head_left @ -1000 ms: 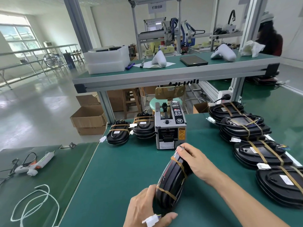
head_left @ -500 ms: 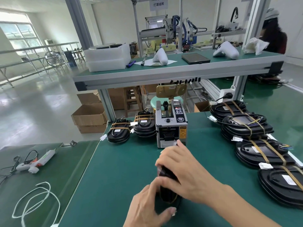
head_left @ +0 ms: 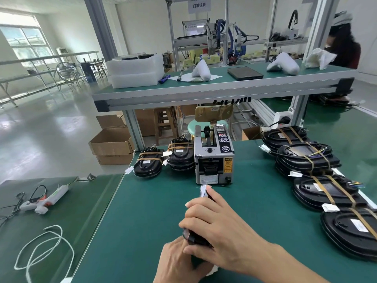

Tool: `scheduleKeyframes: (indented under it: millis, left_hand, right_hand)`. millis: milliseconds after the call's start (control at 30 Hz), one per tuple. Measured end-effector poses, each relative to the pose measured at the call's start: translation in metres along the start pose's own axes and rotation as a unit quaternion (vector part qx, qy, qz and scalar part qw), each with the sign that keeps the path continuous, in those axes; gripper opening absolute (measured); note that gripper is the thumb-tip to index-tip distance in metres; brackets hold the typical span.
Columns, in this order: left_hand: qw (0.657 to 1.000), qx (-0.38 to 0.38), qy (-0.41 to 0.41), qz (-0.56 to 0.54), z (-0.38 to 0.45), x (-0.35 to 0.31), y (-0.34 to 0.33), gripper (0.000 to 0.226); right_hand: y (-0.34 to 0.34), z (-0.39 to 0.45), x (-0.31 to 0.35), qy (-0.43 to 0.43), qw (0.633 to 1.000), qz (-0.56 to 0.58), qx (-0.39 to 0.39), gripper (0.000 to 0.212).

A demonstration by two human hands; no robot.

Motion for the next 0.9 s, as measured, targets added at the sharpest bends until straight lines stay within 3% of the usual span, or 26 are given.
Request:
scheduleKeyframes:
  millis: [167, 267, 367, 433, 500, 900]
  left_hand:
    - [1.0, -0.013, -0.02, -0.008, 0.001, -0.014, 0.011, 0.054]
    - [1.0, -0.015, -0.026, 0.0, 0.0, -0.016, 0.015, 0.053]
    - [0.999, -0.035, -0.022, -0.006, -0.001, -0.013, 0.018, 0.058]
    - [0.999, -0.031, -0.018, 0.002, -0.002, -0.014, 0.017, 0.056]
    - [0.999, -0.035, -0.005, -0.003, -0.003, -0.011, 0.018, 0.06]
    - [0.997, -0.07, 0.006, -0.016, -0.005, -0.004, 0.016, 0.046]
  right_hand:
    - [0.015, 0.001, -0.009, -0.032, 0.992, 0.12, -0.029, 0.043]
    - [0.036, 0.0, -0.039, -0.102, 0.968, 0.17, -0.154, 0.036]
    - [0.036, -0.013, -0.115, -0.32, 0.874, 0.236, -0.278, 0.013]
    - [0.008, -0.031, -0.167, -0.487, 0.778, 0.289, -0.271, 0.015]
    - [-0.018, -0.043, -0.196, -0.575, 0.718, 0.307, -0.245, 0.022]
    - [-0.065, -0.027, -0.226, -0.657, 0.573, 0.374, -0.315, 0.008]
Point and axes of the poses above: each hand's wrist, its own z-axis towards the middle knuckle, its own y-axis out of the back of the hand, x = y × z, the point moved 9 cm from there along z, towards the middle knuckle, and after that the axes turned 5 degrees about z, right-handed, at the moved point
